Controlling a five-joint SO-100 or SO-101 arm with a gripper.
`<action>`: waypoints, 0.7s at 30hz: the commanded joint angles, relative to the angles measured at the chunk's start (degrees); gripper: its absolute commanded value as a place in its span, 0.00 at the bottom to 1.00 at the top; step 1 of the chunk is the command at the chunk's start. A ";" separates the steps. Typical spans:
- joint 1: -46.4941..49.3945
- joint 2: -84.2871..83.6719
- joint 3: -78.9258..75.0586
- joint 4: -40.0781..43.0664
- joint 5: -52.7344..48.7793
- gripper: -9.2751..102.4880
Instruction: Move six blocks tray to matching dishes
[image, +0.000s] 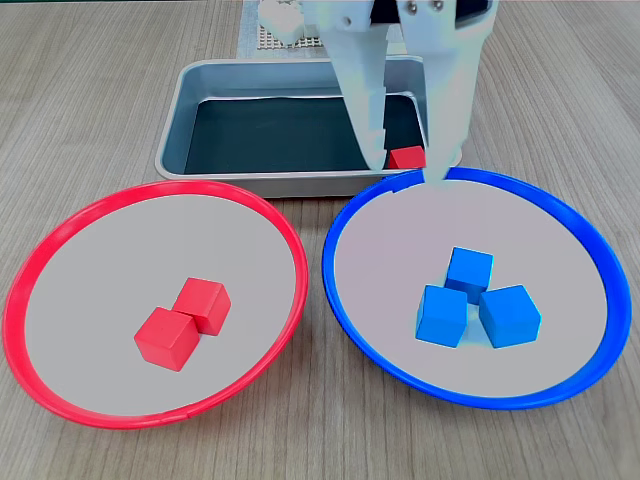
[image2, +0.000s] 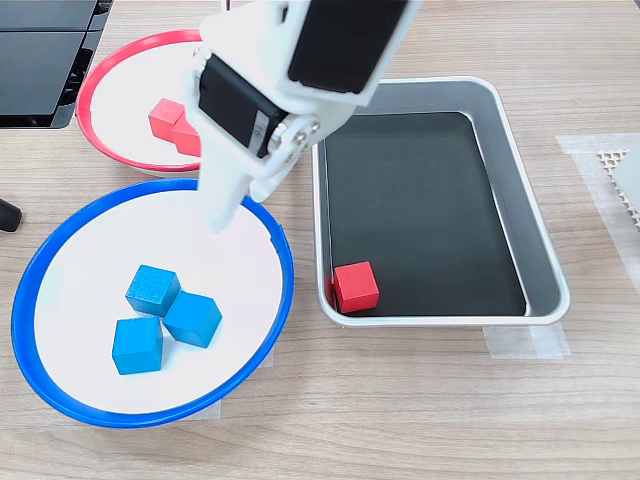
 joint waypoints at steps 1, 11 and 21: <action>2.20 7.12 2.11 7.56 -8.17 0.08; 0.70 21.18 22.68 14.41 -5.80 0.12; -7.65 12.48 17.14 10.37 28.83 0.29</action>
